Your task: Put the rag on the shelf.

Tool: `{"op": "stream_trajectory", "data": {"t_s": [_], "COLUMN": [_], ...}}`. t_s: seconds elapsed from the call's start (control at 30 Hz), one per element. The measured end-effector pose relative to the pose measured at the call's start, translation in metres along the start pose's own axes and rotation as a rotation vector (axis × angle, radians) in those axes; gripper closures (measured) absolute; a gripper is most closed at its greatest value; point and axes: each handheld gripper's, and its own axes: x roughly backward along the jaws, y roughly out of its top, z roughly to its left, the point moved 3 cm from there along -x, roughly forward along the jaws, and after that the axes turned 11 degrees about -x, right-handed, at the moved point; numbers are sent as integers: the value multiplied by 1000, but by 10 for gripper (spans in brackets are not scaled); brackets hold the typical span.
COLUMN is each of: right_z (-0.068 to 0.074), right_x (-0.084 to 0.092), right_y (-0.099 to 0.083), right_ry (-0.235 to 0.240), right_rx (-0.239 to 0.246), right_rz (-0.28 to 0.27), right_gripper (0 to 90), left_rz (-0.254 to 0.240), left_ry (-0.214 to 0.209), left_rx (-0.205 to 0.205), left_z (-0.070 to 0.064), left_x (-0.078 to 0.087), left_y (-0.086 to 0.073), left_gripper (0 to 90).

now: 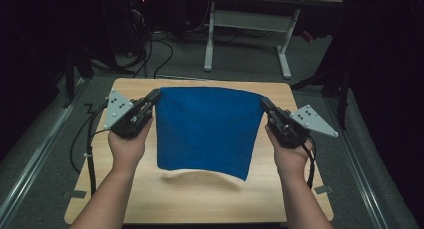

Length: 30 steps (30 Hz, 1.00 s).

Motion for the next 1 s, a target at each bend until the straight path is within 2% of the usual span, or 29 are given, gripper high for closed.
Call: {"op": "stream_trajectory", "data": {"t_s": [0.17, 0.37, 0.47, 0.5, 0.6, 0.63, 0.67, 0.7, 0.8, 0.87, 0.97, 1.0], "right_z": [-5, -14, -16, -17, -20, -24, -26, -28, -33, -39, -46, -50], "right_x": [-13, -34, -41, -49, -57, -65, -69, -73, -81, -94, -105, -108], "right_y": [11, 25, 29, 34, 38, 43, 44, 46, 47, 47, 46, 47], "right_ry": [-12, -21, -26, -34, -40, -44, -48, -51, -60, -64, -74, -76], "right_rx": [10, -6, -1, 4, 1, -4, -6, -4, -1, 6, 19, 16], "right_rz": [2, 5, 5, 1, -3, -6, -5, -7, 3, 23, 46, 46], "right_gripper": [889, 889, 890, 890, 889, 890, 890, 890, 890, 891, 892, 892], "left_rz": [26, 49, 57, 56, 61, 78, 78, 95, 106, 122, 145, 145], "left_ry": [20, 28, 42, 51, 54, 59, 59, 69, 78, 93, 102, 102], "left_rx": [-34, -30, -50, -64, -72, -86, -86, -108, -103, -73, -87, -87], "left_z": [11, 26, 33, 37, 42, 46, 46, 49, 54, 61, 66, 66], "left_x": [-13, -27, -35, -40, -47, -55, -55, -64, -74, -89, -103, -103], "left_y": [3, 10, 16, 20, 22, 23, 23, 23, 21, 19, 19, 19], "left_gripper": [882, 882, 882, 882, 882, 882, 882, 883, 883, 882, 882, 882]}}
